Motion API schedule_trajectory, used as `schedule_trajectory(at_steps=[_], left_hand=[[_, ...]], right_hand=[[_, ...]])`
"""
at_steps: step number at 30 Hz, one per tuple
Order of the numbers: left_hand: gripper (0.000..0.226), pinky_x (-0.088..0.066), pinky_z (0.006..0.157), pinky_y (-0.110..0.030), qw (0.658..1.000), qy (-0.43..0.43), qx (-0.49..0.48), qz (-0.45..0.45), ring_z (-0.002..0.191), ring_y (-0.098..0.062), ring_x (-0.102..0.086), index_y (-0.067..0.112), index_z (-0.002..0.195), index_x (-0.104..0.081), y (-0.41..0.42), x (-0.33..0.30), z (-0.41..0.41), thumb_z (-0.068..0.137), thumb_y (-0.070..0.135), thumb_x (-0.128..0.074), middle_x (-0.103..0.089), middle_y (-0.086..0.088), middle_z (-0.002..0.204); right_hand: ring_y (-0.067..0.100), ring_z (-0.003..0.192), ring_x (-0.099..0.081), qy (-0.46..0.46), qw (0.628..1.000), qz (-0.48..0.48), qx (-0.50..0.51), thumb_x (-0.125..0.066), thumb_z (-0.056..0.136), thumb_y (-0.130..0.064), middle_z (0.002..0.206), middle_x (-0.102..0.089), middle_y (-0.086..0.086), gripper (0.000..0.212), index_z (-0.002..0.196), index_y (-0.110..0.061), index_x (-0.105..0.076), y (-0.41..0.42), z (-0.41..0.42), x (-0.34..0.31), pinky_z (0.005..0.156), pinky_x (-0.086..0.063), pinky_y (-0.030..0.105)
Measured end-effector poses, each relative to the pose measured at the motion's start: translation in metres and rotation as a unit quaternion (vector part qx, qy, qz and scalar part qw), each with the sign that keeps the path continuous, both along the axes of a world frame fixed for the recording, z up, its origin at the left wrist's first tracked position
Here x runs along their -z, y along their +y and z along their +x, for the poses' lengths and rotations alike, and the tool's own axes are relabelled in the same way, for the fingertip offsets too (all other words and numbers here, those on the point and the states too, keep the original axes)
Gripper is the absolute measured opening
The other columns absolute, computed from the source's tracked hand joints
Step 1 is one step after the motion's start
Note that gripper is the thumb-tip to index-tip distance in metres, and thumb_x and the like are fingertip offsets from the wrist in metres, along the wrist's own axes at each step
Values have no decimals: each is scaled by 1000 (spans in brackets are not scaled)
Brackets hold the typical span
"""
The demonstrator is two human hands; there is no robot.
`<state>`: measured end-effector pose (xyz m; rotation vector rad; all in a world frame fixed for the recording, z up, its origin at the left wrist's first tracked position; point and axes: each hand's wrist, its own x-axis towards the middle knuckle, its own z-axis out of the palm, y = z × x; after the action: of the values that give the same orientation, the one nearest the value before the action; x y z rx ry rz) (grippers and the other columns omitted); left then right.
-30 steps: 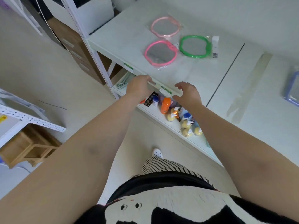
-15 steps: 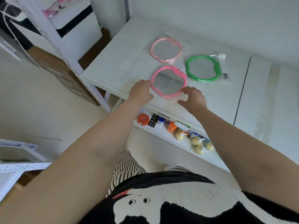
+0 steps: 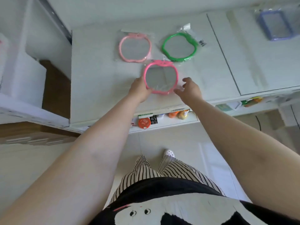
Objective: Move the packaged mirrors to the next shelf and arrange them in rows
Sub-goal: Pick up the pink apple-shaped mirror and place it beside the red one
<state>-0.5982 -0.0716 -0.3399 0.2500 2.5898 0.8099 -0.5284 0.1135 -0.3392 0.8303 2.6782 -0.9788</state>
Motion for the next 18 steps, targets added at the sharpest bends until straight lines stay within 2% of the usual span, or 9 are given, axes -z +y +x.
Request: schedule_trajectory(at_steps=[3, 7, 8, 10, 11, 13, 14, 15, 18], left_hand=[[50, -47, 87, -37, 1000, -14, -24, 5, 102, -31, -61, 6, 124, -51, 3, 1, -2, 83, 29, -67, -64, -15, 112], [37, -49, 87, -38, 992, -46, -103, 55, 102, -30, -61, 4, 114, -57, 7, 0, -3, 84, 23, -66, -64, -15, 112], [31, -50, 82, -36, 986, -64, -133, 77, 97, -29, -63, 4, 109, -59, 7, 0, -3, 84, 22, -65, -66, -14, 107], [17, -48, 61, -25, 967, -106, -192, 131, 78, -23, -63, 7, 99, -62, 6, -3, -1, 85, 15, -63, -65, -9, 84], [15, -45, 50, -19, 956, -126, -213, 159, 66, -19, -61, 7, 100, -64, 6, -5, 1, 86, 11, -62, -61, -6, 74], [23, -41, 40, -9, 937, -163, -228, 210, 43, -4, -58, 2, 109, -65, 2, -8, 4, 87, 3, -60, -58, -1, 68], [27, -42, 41, -9, 927, -184, -229, 232, 39, -1, -57, 1, 114, -63, 0, -9, 7, 87, 1, -60, -60, 0, 70], [31, -46, 45, -11, 918, -202, -231, 250, 44, -1, -59, 1, 119, -60, -2, -10, 10, 87, 0, -60, -61, 0, 74], [42, -53, 64, -21, 903, -230, -216, 290, 67, -10, -61, 6, 127, -52, -8, -14, 18, 86, -1, -61, -64, -4, 94]], right_hand=[[30, 121, -54, -10, 999, -40, 29, -66, 85, -33, 133, -56, 11, 68, 142, -10, -37, -7, -4, 0, 100, -45, 40], [27, 121, -54, 11, 989, -117, 87, -67, 86, -29, 132, -55, 11, 70, 144, -7, -35, -16, -11, 0, 100, -44, 35], [26, 122, -53, 22, 984, -139, 112, -67, 86, -28, 133, -55, 11, 70, 144, -6, -35, -17, -13, 0, 98, -43, 33], [24, 115, -57, 37, 970, -175, 166, -68, 86, -25, 128, -58, 9, 65, 142, -6, -40, -18, -12, 1, 88, -44, 29], [21, 104, -60, 44, 963, -186, 190, -68, 85, -22, 116, -62, 7, 59, 137, -4, -47, -18, -11, 1, 80, -44, 27], [16, 76, -57, 58, 952, -203, 222, -71, 81, -18, 85, -62, 2, 42, 120, -3, -63, -19, -5, 2, 66, -42, 24], [15, 69, -55, 66, 945, -215, 237, -72, 79, -16, 76, -61, -1, 37, 114, -6, -67, -19, 0, 2, 62, -43, 23], [16, 68, -56, 73, 936, -231, 255, -73, 77, -15, 76, -63, -2, 35, 111, -10, -68, -19, 5, 1, 61, -45, 24], [20, 71, -61, 102, 907, -278, 299, -75, 73, -10, 88, -69, 3, 35, 105, -18, -64, -21, 23, -4, 70, -54, 33]])
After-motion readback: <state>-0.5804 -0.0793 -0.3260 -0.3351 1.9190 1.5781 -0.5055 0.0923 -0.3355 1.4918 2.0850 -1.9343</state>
